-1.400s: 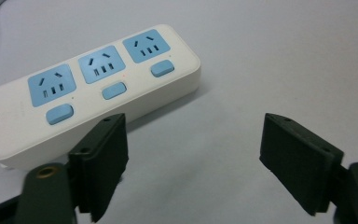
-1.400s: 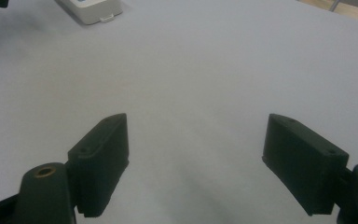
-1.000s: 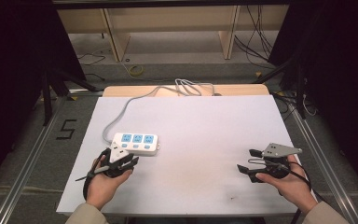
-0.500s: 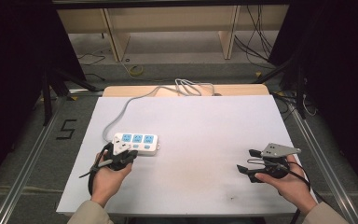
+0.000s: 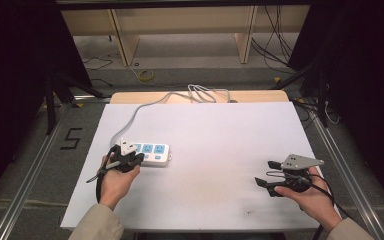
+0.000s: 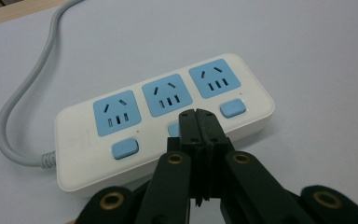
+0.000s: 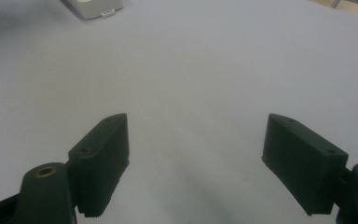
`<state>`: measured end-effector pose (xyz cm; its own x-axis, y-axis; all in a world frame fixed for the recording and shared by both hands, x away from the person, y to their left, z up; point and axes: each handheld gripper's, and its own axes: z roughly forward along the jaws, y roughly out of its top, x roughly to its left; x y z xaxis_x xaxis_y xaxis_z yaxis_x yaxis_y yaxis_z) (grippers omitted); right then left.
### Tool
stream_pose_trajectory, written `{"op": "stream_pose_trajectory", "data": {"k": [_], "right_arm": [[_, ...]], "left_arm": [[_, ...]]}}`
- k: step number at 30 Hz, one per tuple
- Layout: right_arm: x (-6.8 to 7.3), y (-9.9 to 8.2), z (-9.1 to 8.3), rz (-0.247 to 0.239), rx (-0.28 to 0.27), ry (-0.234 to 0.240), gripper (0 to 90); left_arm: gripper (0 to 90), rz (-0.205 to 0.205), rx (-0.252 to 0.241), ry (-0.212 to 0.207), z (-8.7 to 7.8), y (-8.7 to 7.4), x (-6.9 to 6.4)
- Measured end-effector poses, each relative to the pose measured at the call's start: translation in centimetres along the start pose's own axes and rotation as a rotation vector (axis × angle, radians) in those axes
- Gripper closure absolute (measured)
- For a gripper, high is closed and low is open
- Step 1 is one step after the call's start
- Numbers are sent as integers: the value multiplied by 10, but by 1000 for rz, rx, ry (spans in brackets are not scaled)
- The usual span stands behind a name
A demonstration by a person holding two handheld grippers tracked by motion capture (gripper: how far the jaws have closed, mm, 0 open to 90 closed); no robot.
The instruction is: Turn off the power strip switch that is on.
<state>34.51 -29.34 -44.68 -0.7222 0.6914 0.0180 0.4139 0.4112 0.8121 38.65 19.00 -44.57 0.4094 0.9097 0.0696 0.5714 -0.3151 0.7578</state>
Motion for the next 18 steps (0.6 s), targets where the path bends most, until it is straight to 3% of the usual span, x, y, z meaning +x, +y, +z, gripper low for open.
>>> {"op": "stream_pose_trajectory", "data": {"k": [11,18], "right_arm": [[0,0,1,0,2,0,231],[0,0,1,-3,4,3,232]], "left_arm": [[900,35,3,17,10,5,5],[900,30,13,18,14,9,6]]}}
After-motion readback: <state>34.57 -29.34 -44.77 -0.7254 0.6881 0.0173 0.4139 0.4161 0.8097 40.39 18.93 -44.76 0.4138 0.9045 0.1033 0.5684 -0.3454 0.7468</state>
